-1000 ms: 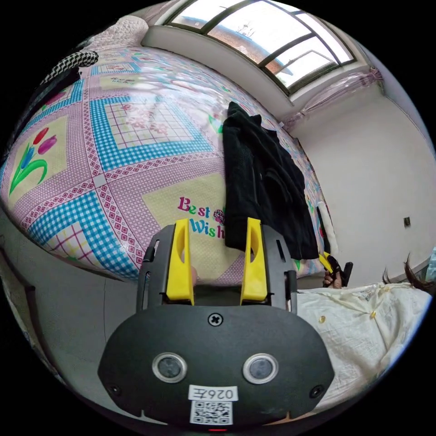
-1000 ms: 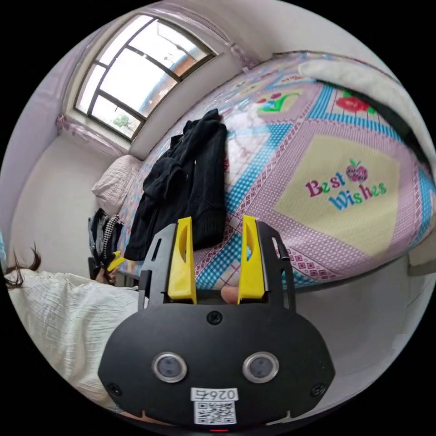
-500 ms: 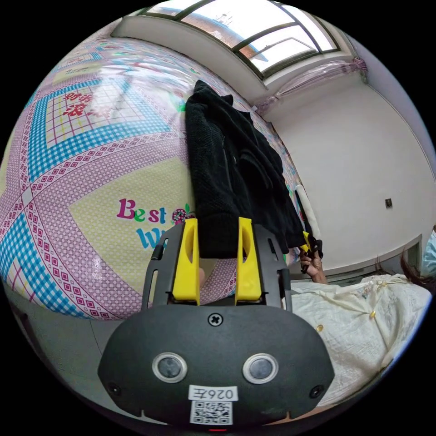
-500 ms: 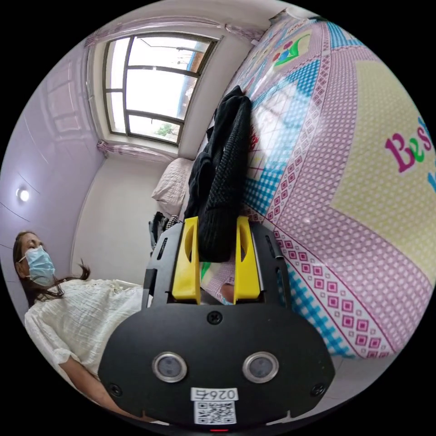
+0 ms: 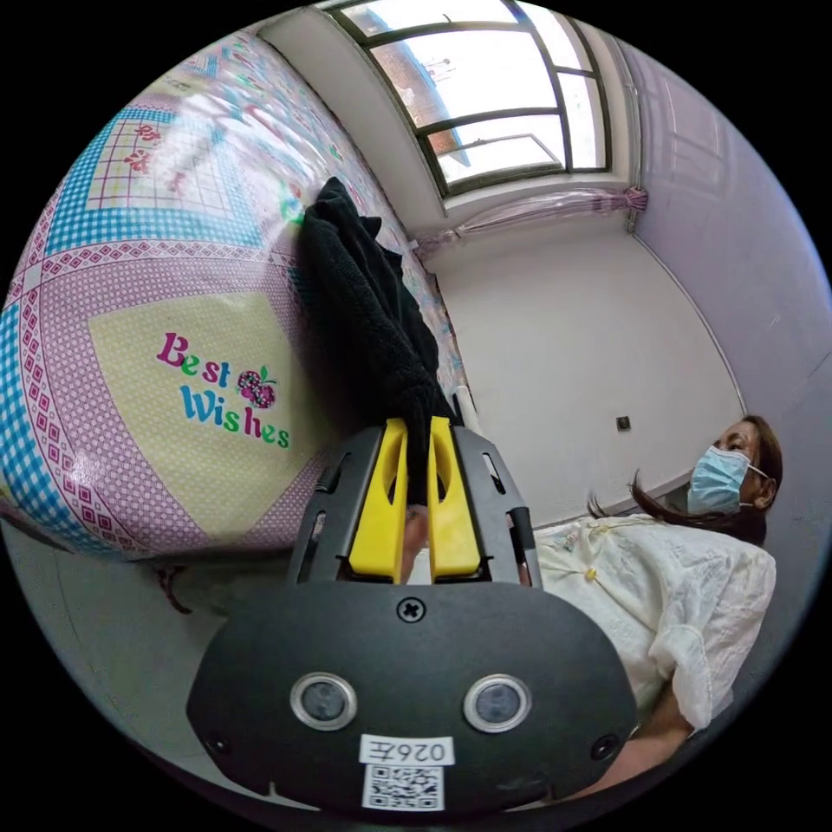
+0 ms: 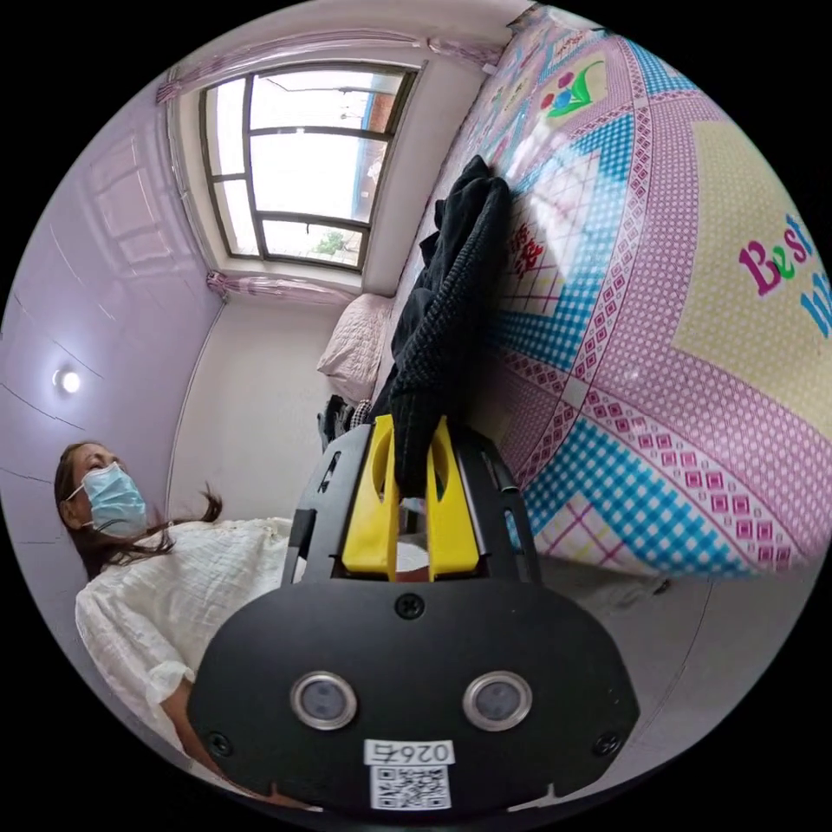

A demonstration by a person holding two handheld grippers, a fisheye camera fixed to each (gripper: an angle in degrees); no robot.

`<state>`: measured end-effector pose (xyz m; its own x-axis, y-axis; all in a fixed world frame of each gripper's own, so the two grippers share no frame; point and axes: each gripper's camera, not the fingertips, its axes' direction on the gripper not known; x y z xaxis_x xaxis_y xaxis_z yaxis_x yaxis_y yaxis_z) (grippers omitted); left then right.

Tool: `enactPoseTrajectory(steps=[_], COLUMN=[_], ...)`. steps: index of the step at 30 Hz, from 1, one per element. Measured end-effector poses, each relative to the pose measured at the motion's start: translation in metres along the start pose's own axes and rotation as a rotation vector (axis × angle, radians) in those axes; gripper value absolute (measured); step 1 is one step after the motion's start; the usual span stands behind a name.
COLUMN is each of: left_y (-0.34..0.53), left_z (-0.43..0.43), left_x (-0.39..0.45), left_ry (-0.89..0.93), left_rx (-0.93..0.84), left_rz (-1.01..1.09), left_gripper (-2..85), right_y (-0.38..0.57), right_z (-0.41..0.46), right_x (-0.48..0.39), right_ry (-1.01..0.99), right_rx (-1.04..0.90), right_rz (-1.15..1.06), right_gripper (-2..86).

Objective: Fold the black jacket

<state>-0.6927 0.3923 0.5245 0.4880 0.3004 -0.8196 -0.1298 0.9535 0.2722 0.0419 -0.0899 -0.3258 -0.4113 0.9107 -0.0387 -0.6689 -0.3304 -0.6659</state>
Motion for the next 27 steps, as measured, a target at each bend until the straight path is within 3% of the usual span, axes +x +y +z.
enactPoseTrajectory(steps=[7,12,19,27], left_y=[0.012,-0.029,-0.159,-0.316], left_z=[-0.041,-0.038,0.004,0.104], left_x=[0.052,0.068,0.055,-0.046], left_ry=[0.130,0.206,0.266,0.113], left_rx=[0.045,0.143,0.207,0.222], left_rz=[0.058,0.084,0.092,-0.089], left_gripper=[2.5,2.7,3.2,3.8], right_y=[0.040,0.000,-0.154,-0.355], right_z=[-0.072,-0.069,0.005,0.150], right_x=[-0.057,-0.090,-0.054,0.051], right_ry=[-0.059,-0.123,-0.261,-0.019], right_rx=[0.005,0.066,0.128,0.126], right_rz=[-0.040,-0.139,-0.130,0.020], right_gripper=[-0.3,-0.6,-0.5,0.4])
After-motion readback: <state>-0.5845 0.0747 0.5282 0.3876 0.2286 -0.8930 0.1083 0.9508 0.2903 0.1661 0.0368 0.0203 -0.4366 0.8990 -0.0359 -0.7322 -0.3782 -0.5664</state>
